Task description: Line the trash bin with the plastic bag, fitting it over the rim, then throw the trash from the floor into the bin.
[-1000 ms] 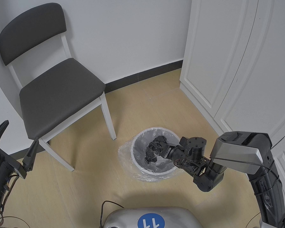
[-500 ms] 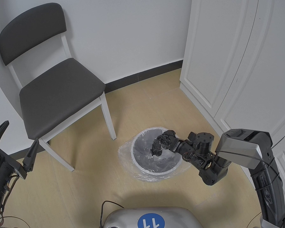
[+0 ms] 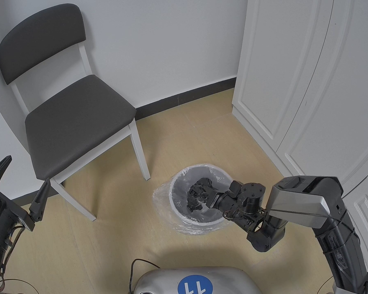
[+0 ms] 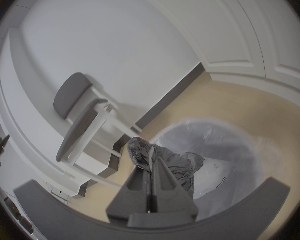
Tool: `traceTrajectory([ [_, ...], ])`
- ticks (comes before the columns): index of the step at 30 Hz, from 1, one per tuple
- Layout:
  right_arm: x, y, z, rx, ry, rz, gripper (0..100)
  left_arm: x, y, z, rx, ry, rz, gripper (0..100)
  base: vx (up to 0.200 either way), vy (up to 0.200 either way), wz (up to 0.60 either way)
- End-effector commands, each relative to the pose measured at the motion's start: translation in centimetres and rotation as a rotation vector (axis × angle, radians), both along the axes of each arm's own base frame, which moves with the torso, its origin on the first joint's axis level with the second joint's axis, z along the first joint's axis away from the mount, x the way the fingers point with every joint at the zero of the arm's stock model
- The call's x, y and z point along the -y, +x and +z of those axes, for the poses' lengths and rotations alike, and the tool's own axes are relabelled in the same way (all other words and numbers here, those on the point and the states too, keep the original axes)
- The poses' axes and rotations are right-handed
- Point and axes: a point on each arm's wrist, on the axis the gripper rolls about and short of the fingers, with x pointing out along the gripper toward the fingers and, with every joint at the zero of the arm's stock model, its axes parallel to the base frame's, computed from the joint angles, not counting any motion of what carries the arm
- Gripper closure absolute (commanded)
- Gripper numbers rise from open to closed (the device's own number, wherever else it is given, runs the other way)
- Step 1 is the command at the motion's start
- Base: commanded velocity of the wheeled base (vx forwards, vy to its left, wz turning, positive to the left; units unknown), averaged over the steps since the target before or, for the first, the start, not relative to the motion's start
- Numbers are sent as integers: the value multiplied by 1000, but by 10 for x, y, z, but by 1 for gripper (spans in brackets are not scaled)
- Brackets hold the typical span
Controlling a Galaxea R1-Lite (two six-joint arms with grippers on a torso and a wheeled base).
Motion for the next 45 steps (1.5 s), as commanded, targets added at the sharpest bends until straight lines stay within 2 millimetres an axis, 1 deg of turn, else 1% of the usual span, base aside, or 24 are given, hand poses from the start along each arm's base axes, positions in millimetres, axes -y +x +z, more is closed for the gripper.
traceTrajectory([
  [1, -13, -11, -16, -23, -13, 32, 100, 0, 0, 0, 2, -1, 1, 0, 0, 0, 0],
  [2, -16, -13, -16, -23, -13, 33, 100, 0, 0, 0, 2, -1, 1, 0, 0, 0, 0],
  [5, -17, -12, -17, -19, -11, 24, 100, 0, 0, 0, 3, -1, 1, 0, 0, 0, 0],
  [10, -1, 2, -27, -21, -13, -23, 100, 0, -1, 1, 4, -2, 1, 0, 0, 0, 0],
  [13, 3, 8, -32, -18, -13, -38, 100, 0, -1, 0, 5, 0, 1, 0, 0, 0, 0],
  [23, 4, 10, -34, -15, -15, -43, 100, 0, -1, 0, 5, 1, 1, 0, 0, 0, 0],
  [27, 5, 12, -38, -13, -19, -47, 100, 0, -1, 0, 5, 1, 1, 0, 0, 0, 0],
  [35, 4, 13, -36, -6, -17, -47, 100, 0, -1, 0, 5, 1, 1, 0, 0, 0, 0],
  [40, 4, 13, -31, 3, -12, -49, 100, 0, -1, 0, 5, 1, 1, 0, 0, 0, 0],
  [41, 3, 13, -27, 10, -8, -49, 100, 0, -1, 0, 5, 1, 1, 0, 0, 0, 0],
  [42, 4, 13, -26, 10, -9, -49, 0, 0, -1, 0, 5, 1, 1, 0, 0, 0, 0],
  [45, 3, 13, -23, 15, -5, -49, 0, 0, -1, 1, 6, 1, 1, 0, 0, 0, 0],
])
